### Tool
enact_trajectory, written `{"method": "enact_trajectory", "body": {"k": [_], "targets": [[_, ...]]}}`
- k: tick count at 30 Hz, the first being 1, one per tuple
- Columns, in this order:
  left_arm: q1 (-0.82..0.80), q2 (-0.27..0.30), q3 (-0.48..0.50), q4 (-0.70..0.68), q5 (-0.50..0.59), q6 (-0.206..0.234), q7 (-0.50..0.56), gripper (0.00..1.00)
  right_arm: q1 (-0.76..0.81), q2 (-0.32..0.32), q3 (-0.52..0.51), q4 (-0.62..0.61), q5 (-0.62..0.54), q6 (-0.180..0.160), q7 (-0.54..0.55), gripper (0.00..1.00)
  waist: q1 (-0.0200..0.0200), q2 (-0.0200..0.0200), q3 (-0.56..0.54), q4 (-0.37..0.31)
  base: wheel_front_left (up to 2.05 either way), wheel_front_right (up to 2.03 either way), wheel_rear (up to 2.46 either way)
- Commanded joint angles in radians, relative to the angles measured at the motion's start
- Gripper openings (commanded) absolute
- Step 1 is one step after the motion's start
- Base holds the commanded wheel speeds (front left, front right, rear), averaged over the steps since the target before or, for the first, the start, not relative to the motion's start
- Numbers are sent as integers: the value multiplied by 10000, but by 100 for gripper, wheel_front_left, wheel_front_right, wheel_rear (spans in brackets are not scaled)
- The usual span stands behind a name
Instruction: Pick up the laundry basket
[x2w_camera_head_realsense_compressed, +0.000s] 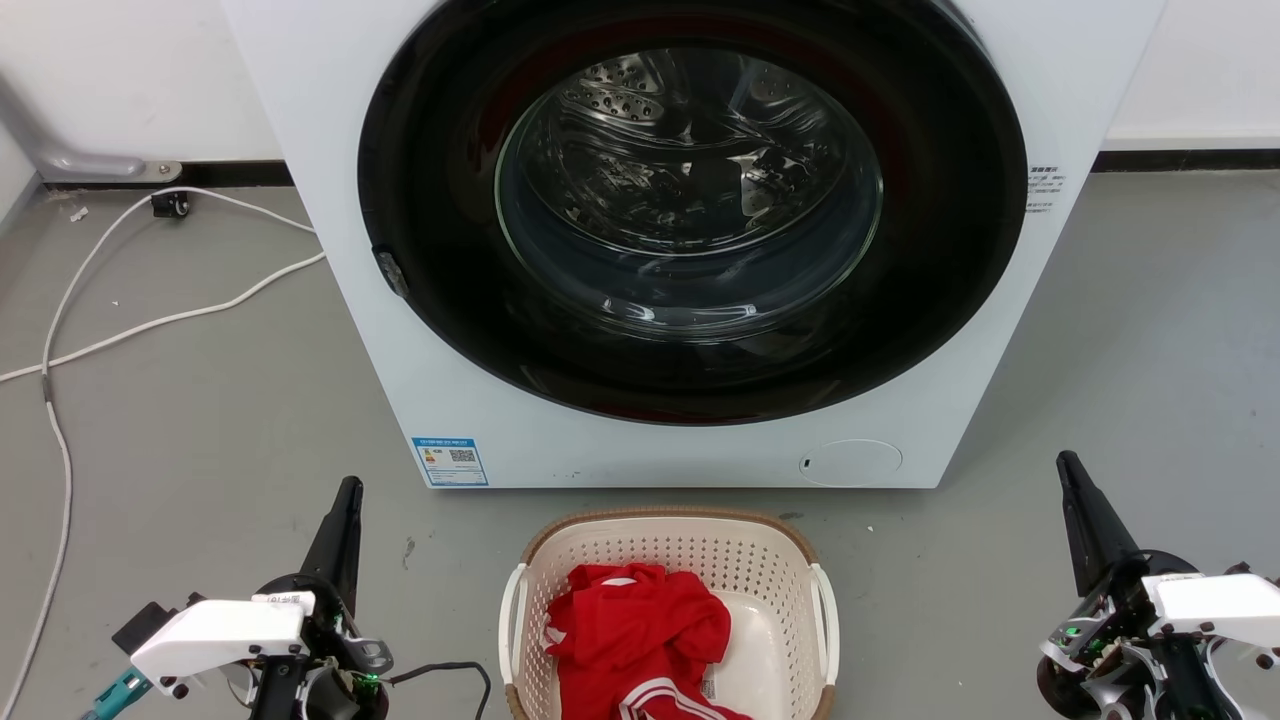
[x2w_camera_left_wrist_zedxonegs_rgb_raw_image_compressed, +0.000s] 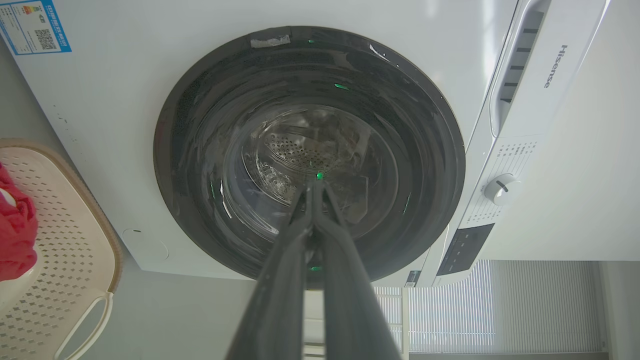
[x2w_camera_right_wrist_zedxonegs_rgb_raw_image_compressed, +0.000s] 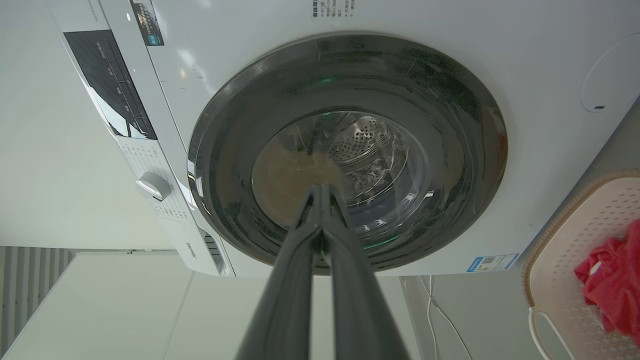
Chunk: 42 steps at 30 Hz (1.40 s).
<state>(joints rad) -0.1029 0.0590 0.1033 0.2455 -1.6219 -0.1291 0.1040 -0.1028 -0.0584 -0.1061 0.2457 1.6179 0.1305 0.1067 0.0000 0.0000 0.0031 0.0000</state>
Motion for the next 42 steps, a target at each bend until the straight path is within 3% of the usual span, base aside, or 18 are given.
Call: {"method": "enact_trajectory", "body": {"k": [1, 23, 24, 36, 42], "targets": [[-108, -11, 27, 15, 71, -28, 53, 0, -122, 36, -16, 14, -56, 2, 33, 0, 0, 0, 0, 0, 0, 0, 0], [-113, -32, 57, 17, 81, -28, 71, 0, -126, 51, -40, 14, -78, 4, 58, 0, 0, 0, 0, 0, 0, 0, 0], [-1, -21, 33, 0, 44, 0, 34, 100, -2, 17, -23, 2, -19, 0, 11, 100, 0, 0, 0, 0, 0, 0, 0], [131, -54, -453, -117, 103, -1, -459, 100, 270, 36, 321, -163, -179, 0, -488, 100, 0, 0, 7, 10, 0, 0, 0], [132, -55, -526, -322, 818, -2, -737, 100, 348, 38, 351, -342, -755, 0, -764, 100, 0, 0, 5, 17, 0, 0, 0]]}}
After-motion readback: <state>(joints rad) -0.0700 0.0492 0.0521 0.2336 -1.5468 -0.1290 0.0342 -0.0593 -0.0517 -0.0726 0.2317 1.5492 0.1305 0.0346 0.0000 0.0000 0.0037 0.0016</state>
